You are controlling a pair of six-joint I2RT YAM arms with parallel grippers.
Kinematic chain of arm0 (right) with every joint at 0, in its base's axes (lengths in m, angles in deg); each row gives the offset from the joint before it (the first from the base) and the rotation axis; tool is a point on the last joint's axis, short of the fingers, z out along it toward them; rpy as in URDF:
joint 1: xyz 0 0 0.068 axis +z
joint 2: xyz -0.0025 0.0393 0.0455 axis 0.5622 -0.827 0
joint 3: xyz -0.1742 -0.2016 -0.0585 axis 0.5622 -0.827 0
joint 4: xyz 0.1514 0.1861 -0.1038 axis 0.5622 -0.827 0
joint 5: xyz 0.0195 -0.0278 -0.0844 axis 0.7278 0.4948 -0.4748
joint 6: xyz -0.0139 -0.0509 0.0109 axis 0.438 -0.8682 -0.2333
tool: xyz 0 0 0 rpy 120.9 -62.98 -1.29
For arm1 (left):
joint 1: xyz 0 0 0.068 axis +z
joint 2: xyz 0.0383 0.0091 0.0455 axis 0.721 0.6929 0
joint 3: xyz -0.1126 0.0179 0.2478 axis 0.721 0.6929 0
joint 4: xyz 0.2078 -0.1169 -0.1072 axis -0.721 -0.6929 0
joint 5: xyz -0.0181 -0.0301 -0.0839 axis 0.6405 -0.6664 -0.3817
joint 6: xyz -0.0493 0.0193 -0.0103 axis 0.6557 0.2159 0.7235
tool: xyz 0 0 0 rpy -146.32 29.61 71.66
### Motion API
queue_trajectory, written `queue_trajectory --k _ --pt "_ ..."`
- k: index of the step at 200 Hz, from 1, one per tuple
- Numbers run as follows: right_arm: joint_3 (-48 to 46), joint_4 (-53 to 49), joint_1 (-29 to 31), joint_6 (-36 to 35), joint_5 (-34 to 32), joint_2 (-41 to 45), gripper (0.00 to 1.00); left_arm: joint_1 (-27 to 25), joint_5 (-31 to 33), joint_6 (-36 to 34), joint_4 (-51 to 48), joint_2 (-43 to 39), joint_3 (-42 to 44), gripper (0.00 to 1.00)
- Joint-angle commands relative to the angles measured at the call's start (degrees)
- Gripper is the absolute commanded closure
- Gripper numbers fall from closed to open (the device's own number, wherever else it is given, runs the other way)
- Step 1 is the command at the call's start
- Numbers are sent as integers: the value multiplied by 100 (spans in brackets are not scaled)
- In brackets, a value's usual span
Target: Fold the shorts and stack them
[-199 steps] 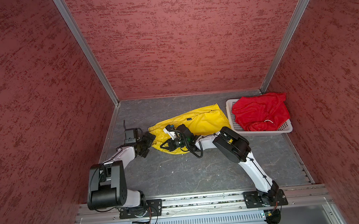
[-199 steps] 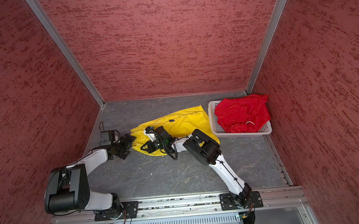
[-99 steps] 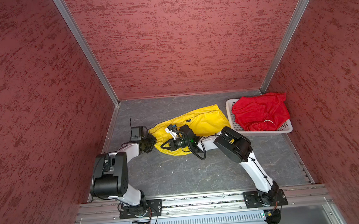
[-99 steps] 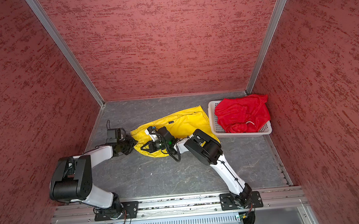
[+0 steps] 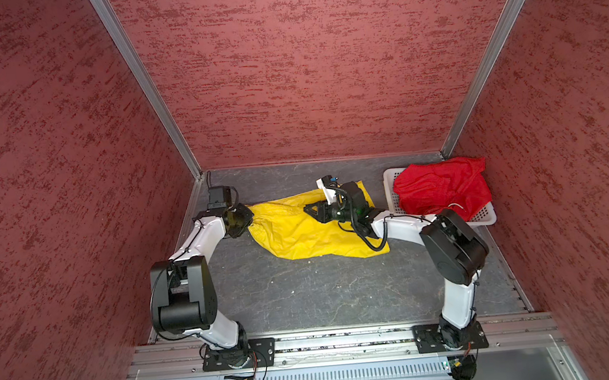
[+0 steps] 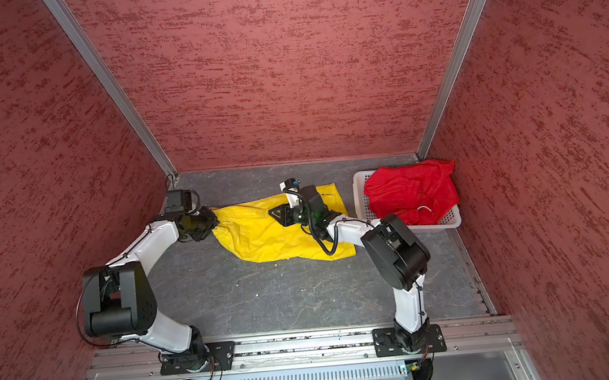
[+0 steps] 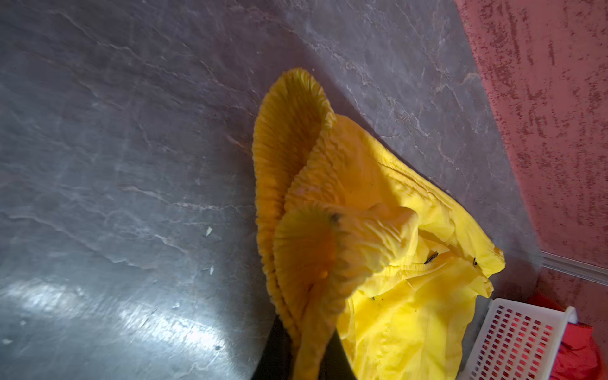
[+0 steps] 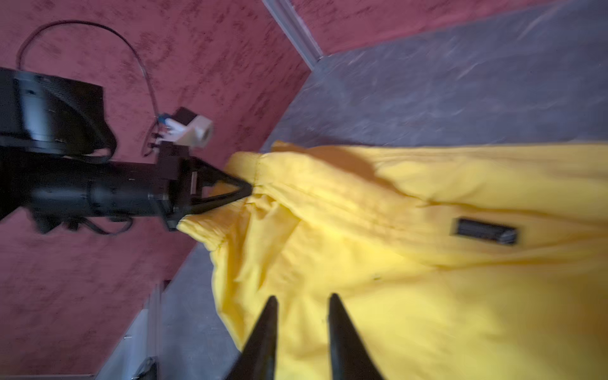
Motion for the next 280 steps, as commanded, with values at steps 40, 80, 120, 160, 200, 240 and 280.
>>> queue_trajectory --k 40,80,120,160,200,240,280 --pt "853 -1999 392 -381 -1061 -945 100 -102 323 -698 -1453 -279 -1038 97" --pt "2034 -2548 964 -282 -1092 -2004 100 -136 634 -907 -1888 -513 -1423 96" --pt "3534 -2902 1516 43 -694 -3192 100 -140 715 -1060 -2234 -674 -1769 95" --pt "3757 -2515 1498 281 -165 -3179 100 -166 829 -1237 -2565 -703 -2177 94" --pt "1687 -1750 977 614 -98 -1256 100 -171 1232 -1594 -2903 -677 -2466 94" --pt "-497 -1744 199 987 -202 205 100 -358 1755 -1866 -3029 -687 -2647 93" --pt "-1525 -1778 -84 991 -351 646 100 -1122 2550 -2008 -3290 -364 -3054 93"
